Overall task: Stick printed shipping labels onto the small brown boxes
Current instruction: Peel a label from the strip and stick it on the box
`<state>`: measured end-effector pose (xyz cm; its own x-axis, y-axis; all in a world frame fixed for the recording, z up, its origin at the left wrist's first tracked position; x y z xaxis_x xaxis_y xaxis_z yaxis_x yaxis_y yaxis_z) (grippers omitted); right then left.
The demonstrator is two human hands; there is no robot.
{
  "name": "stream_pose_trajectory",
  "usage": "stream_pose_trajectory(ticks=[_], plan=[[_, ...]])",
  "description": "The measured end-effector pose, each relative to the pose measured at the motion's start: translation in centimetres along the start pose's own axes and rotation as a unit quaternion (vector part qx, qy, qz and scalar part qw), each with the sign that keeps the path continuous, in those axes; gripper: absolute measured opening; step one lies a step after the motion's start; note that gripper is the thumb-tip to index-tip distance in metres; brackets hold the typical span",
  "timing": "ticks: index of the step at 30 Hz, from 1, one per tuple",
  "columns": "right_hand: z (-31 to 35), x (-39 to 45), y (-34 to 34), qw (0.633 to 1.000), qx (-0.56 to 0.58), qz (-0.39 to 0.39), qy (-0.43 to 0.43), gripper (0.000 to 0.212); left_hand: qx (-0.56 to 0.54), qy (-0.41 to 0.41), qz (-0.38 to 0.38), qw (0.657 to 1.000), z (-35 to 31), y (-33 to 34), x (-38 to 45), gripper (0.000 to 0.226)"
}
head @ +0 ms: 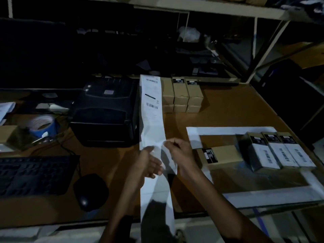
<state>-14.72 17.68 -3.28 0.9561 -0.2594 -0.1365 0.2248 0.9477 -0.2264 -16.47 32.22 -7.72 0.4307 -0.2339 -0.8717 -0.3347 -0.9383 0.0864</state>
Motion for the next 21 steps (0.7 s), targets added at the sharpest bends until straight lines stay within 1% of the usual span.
stream_pose_trajectory(ticks=[2,3,5,6,8,10,11,13,15,17,19,21], plan=[[-0.4,0.1,0.5,0.999,-0.023,-0.008,-0.029,0.008,-0.094,0.056,-0.068,0.992,-0.3,-0.9,0.5,0.071],[-0.5,0.0,0.8,0.999,-0.032,-0.004,-0.043,0.007,-0.127,0.093,-0.103,0.982,-0.5,-1.6,0.5,0.069],[-0.4,-0.4,1.1,0.997,-0.039,-0.004,-0.059,0.010,-0.157,0.162,-0.166,0.960,-1.0,-3.3,0.3,0.056],[-0.5,-0.5,1.1,0.997,-0.041,-0.009,-0.060,0.010,-0.157,0.181,-0.183,0.953,-1.3,-4.1,0.2,0.050],[-0.9,-0.9,1.2,0.998,-0.035,-0.007,-0.045,0.008,-0.112,0.199,-0.205,0.952,-2.0,-4.9,0.1,0.049],[-1.7,-1.5,1.6,1.000,-0.007,0.001,-0.025,0.014,-0.046,0.224,-0.251,0.941,-2.7,-5.6,-0.5,0.045],[-2.1,-1.6,1.6,1.000,0.009,-0.001,-0.018,0.016,-0.030,0.227,-0.260,0.938,-3.0,-5.8,-0.5,0.043],[-2.5,-2.0,1.3,0.999,0.050,-0.005,-0.007,0.010,-0.040,0.200,-0.226,0.952,-3.0,-5.3,0.2,0.045],[-2.6,-2.4,1.0,0.996,0.084,-0.002,0.008,0.007,-0.041,0.141,-0.171,0.974,-2.7,-4.6,1.4,0.049],[-2.1,-2.6,0.4,0.996,0.092,0.002,0.003,0.014,-0.027,0.103,-0.138,0.985,-2.5,-4.2,2.2,0.050],[-1.6,-2.7,-0.2,0.996,0.091,0.003,-0.003,0.021,-0.030,0.104,-0.116,0.987,-2.9,-3.7,2.5,0.045],[-1.5,-2.6,-1.0,0.998,0.064,-0.002,0.004,0.019,-0.066,0.123,-0.091,0.986,-3.4,-3.0,2.4,0.031]])
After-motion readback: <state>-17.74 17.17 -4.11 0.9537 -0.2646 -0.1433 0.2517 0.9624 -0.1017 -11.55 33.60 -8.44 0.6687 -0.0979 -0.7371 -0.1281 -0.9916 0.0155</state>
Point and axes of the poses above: each hand's wrist, its own x-axis towards the middle knuckle, its own y-axis out of the palm, z = x × y, the point moved 10 cm from there along x, towards the middle knuckle, and after that the axes turned 7 degrees about -y, right-handed, at the moved point
